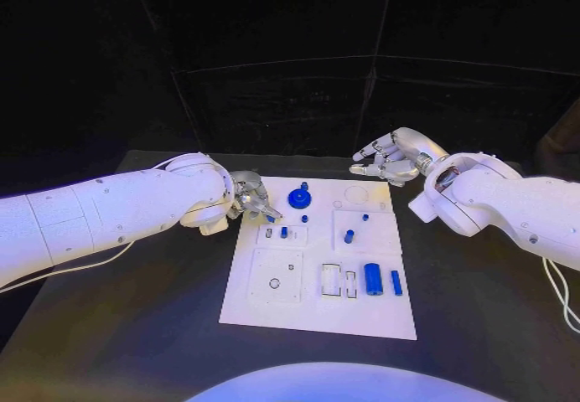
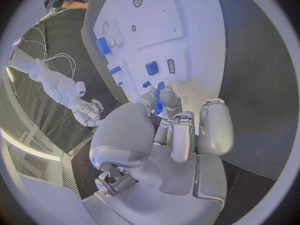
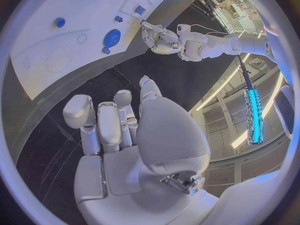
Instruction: Assemble the parts on the task board
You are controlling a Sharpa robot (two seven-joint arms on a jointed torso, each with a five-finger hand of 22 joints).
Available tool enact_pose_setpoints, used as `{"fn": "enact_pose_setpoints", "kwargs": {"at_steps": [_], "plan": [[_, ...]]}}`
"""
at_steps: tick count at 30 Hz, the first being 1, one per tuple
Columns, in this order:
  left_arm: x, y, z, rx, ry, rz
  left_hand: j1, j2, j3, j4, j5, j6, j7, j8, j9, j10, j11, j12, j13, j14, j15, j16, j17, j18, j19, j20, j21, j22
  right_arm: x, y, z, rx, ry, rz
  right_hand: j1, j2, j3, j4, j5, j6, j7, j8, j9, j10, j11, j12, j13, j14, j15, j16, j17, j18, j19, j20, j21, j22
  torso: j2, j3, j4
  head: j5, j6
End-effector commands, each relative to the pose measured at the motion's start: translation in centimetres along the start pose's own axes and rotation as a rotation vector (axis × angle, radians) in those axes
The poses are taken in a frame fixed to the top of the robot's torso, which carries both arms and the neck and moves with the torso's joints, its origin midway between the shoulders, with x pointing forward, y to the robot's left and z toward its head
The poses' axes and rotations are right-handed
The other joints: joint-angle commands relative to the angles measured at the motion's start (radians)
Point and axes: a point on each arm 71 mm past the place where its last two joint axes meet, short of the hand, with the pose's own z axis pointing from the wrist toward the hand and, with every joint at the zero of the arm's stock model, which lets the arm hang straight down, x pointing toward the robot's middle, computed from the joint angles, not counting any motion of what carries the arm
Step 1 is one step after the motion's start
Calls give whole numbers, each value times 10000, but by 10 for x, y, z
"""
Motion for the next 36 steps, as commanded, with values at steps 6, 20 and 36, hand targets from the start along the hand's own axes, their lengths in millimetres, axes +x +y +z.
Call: {"fn": "enact_pose_setpoints", "kwargs": {"at_steps": [6,20,36], "plan": [[8,2,0,213,-23,167,114,-9,738,-646,34,22,-84,111,298,76,10,58,7,1056,-41,33,2634,-9,66,-9,72,14,0,1,1,-94,65,-22,-3,86,-51,-10,28,-85,13,50,-12,-48,-17,-8,-3,217,-74,-49,-6,95,-16,-13,-36,-16,0,-2,15,-27,-41],[17,8,0,51,321,409,99,-25,814,-675,35,19,-85,128,312,99,8,69,18,1056,-43,33,2634,-10,71,-13,75,21,-1,1,0,-70,29,-16,-10,100,-62,8,32,-85,13,54,-12,-36,-17,11,13,215,-73,-60,-15,94,-9,-13,-34,-9,-2,5,1,37,-70],[21,12,-1,-124,471,601,87,-45,867,-697,34,14,-85,138,320,102,8,60,4,1056,-43,33,2634,-8,67,-14,66,11,-1,0,0,-76,36,-19,-9,114,-67,19,35,-84,12,57,-11,-33,-17,17,15,216,-74,-61,-15,94,-7,-13,-35,-10,-3,-6,2,58,-81]]}}
